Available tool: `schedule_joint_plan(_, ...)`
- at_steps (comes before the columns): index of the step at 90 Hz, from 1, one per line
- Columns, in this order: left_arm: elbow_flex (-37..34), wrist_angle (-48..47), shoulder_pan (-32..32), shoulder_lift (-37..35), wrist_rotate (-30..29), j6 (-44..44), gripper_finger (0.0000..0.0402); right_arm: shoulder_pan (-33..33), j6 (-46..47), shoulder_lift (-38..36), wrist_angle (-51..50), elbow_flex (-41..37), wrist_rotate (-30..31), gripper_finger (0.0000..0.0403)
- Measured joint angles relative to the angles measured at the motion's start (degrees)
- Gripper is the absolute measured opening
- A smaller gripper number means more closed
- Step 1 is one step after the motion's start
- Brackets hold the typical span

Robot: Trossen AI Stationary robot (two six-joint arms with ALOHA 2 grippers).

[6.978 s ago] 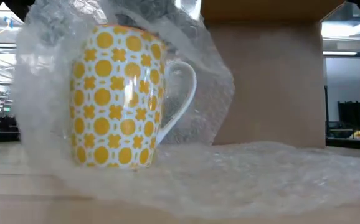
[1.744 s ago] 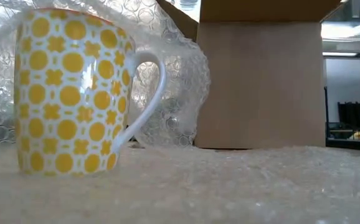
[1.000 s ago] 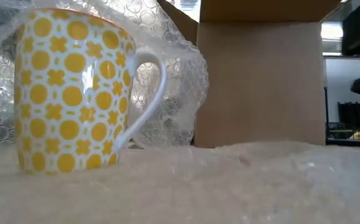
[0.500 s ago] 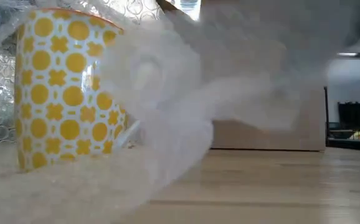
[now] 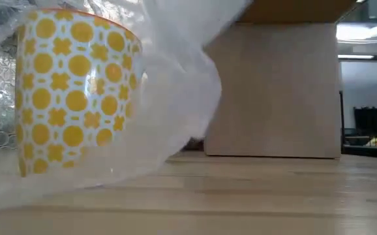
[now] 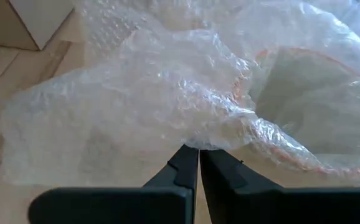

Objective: Wrap mug
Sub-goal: Wrap the orange cup with the bubble wrap

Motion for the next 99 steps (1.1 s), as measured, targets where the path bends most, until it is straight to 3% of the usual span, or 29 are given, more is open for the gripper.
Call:
schedule_joint_plan(33,0.35,0.2,0.02,0.0,-5.33,-0.5,0.0,-3.25,-1.99,-0.02,8.81,0.78,-5.96,0.0)
schedule_joint_plan(57,3.26,-0.07,0.02,0.0,-5.59,2.88,0.0,-3.97,-1.97,-0.02,12.88,0.76,-8.03,0.0)
schedule_joint_plan(99,17.22,-13.97,-1.19,-1.33,0.76,9.27,0.0,-6.67,-1.88,0.63,14.47,0.76,-8.91,0.0)
